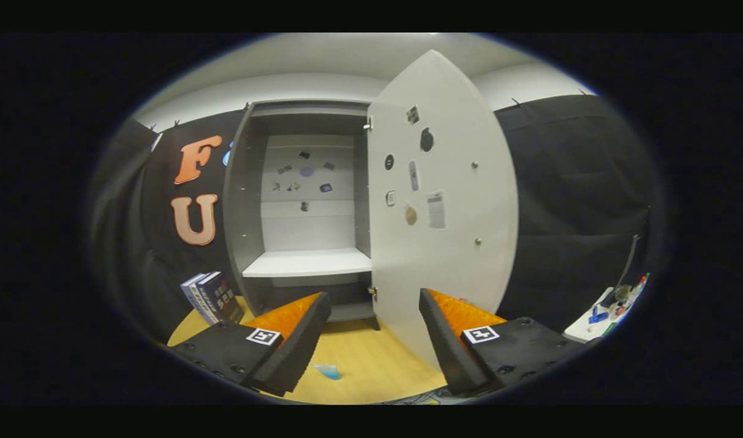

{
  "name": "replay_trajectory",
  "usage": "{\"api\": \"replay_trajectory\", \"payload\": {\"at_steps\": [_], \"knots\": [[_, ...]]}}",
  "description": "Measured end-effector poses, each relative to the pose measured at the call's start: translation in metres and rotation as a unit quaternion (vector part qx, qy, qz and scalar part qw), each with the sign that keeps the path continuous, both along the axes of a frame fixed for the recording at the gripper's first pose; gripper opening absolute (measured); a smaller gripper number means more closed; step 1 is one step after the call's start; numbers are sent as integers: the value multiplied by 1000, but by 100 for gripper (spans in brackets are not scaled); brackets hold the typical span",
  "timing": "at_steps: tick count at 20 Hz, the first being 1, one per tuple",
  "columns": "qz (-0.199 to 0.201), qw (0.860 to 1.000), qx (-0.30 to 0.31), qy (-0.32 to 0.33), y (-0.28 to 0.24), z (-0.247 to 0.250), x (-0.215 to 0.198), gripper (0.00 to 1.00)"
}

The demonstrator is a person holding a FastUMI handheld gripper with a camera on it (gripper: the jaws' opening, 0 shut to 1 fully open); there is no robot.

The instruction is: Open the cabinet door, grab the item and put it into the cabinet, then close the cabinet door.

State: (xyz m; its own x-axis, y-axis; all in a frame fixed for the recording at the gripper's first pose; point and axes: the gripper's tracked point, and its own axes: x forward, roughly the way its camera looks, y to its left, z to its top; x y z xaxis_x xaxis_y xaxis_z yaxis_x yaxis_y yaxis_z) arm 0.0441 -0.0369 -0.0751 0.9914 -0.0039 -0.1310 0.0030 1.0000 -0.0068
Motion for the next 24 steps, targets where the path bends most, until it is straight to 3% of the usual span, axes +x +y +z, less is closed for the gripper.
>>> {"api": "replay_trajectory", "payload": {"at_steps": [6,17,24], "knots": [[48,999,-2,15,40,-76,15,100],[48,994,5,95,31,-228,23,100],[79,986,18,146,48,-292,24,98]]}}
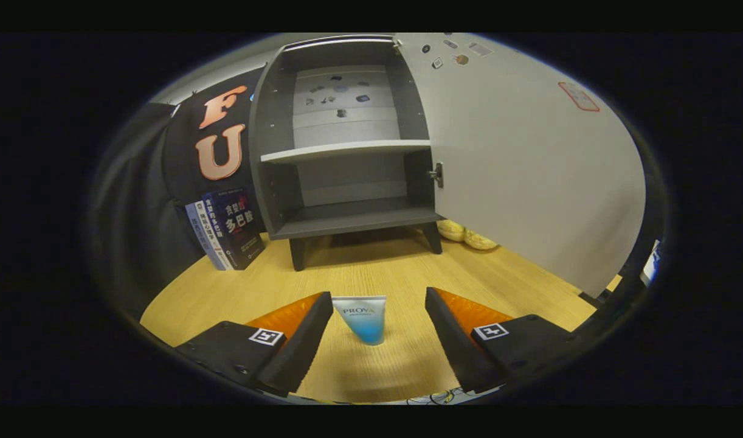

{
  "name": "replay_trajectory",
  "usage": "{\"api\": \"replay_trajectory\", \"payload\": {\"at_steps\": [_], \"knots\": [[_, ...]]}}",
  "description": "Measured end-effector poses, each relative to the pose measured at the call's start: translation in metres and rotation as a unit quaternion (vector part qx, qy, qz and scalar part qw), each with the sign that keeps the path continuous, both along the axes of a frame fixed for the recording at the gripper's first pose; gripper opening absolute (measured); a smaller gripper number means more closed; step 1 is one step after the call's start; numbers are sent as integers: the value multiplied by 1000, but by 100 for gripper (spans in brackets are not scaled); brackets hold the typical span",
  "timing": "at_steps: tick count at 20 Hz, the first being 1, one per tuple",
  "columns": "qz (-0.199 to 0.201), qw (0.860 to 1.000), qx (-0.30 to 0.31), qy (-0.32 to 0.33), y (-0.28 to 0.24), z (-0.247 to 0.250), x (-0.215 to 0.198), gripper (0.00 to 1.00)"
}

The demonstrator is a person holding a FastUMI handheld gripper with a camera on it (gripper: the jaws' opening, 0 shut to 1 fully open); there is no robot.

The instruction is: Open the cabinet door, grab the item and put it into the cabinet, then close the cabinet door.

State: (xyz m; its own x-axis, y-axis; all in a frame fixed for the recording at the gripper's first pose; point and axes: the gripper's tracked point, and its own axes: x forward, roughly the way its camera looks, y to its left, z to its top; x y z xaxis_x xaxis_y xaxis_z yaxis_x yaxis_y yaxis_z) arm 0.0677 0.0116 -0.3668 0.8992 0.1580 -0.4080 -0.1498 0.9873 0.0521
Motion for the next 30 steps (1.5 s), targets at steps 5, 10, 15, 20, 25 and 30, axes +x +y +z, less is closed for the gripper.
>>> {"api": "replay_trajectory", "payload": {"at_steps": [5,10,15,20,25,30], "knots": [[14,999,-7,43,6,-46,5,98],[26,997,-13,74,12,-75,7,80],[28,996,-16,83,9,-74,6,55],[12,997,-12,77,-3,-32,4,55],[-1,998,-1,57,-8,33,9,55],[2,1000,15,20,13,119,44,55]]}}
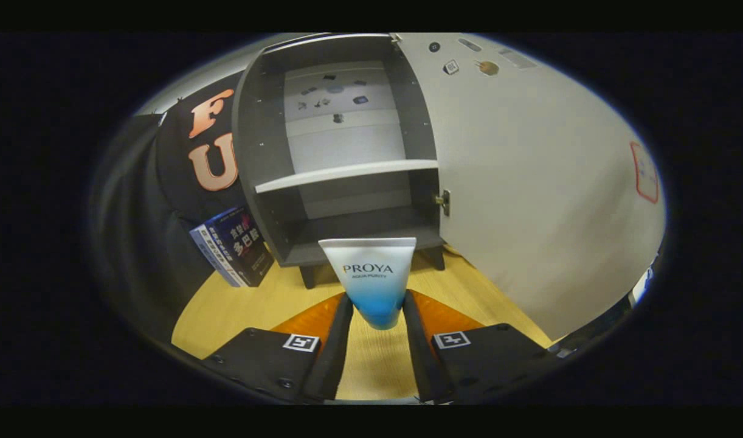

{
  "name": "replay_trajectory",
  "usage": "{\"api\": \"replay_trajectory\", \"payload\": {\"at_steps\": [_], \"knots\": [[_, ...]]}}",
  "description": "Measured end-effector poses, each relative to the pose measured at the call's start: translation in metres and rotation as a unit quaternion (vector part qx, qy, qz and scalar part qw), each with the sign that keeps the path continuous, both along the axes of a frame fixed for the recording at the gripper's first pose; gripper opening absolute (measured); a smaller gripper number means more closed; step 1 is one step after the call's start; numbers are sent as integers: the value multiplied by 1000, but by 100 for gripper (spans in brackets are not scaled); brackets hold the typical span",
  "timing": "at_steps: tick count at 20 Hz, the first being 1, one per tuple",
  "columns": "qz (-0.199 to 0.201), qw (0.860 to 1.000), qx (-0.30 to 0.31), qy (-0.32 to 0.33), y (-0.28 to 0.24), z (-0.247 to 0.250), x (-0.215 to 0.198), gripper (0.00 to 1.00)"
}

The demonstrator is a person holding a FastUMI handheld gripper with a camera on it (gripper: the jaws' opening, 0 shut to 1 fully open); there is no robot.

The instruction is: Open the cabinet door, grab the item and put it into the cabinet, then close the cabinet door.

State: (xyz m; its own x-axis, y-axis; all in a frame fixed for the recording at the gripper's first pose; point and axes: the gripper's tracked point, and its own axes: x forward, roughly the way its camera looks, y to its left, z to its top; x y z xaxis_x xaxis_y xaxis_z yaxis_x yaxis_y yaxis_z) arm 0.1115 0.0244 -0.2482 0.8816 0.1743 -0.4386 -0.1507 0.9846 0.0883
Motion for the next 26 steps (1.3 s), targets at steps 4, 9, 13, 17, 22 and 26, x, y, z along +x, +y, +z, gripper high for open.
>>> {"api": "replay_trajectory", "payload": {"at_steps": [4,9,13,17,22,26], "knots": [[18,999,-2,-43,21,75,40,55],[36,996,-18,-79,53,144,103,55],[41,993,-39,-101,74,181,158,55],[52,993,-55,-94,100,181,215,55],[53,997,-48,-33,116,136,256,55],[48,998,-44,-11,117,119,267,55]]}}
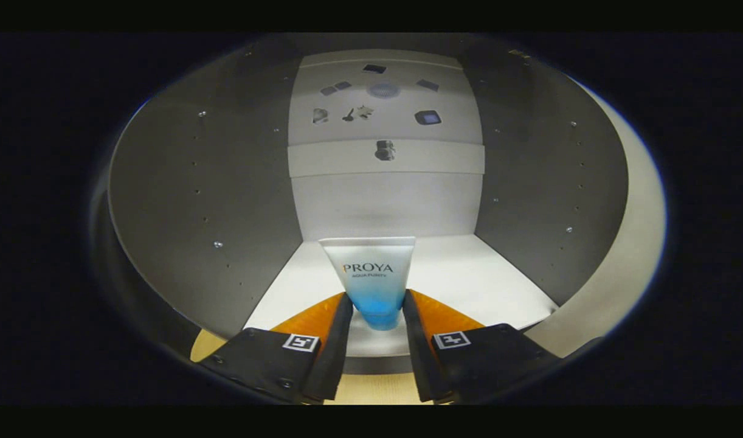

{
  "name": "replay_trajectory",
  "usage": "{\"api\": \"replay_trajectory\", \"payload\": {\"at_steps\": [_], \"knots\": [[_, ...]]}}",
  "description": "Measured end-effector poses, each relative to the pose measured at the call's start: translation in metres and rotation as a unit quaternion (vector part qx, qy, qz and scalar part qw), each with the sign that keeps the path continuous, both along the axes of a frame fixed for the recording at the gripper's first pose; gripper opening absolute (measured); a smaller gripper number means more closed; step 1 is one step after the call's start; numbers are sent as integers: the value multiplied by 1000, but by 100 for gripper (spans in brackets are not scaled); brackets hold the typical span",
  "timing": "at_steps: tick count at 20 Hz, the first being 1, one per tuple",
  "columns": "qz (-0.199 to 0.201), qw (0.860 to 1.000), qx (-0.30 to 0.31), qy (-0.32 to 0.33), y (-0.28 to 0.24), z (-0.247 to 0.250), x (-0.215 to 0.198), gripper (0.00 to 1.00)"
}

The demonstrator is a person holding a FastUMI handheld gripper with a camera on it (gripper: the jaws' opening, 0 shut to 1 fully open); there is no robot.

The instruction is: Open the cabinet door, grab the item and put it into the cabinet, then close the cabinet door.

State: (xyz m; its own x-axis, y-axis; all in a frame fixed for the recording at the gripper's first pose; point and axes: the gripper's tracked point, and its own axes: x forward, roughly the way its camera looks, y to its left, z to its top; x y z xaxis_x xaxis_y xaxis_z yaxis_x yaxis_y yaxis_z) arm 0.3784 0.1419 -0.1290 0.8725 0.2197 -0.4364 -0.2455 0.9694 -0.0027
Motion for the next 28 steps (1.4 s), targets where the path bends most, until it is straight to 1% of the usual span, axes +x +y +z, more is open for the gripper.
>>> {"api": "replay_trajectory", "payload": {"at_steps": [3,5,8,11,14,19,24,28], "knots": [[-1,1000,2,-1,-2,1,2,54],[-6,1000,-1,-3,-6,4,2,56],[-9,1000,0,-12,-10,10,-3,68],[-11,1000,9,-24,-13,19,-16,99],[-5,999,18,-41,-17,31,-44,99],[-8,997,33,-66,-39,59,-109,99],[-33,994,38,-95,-80,88,-176,99],[-48,992,29,-115,-114,106,-231,99]]}}
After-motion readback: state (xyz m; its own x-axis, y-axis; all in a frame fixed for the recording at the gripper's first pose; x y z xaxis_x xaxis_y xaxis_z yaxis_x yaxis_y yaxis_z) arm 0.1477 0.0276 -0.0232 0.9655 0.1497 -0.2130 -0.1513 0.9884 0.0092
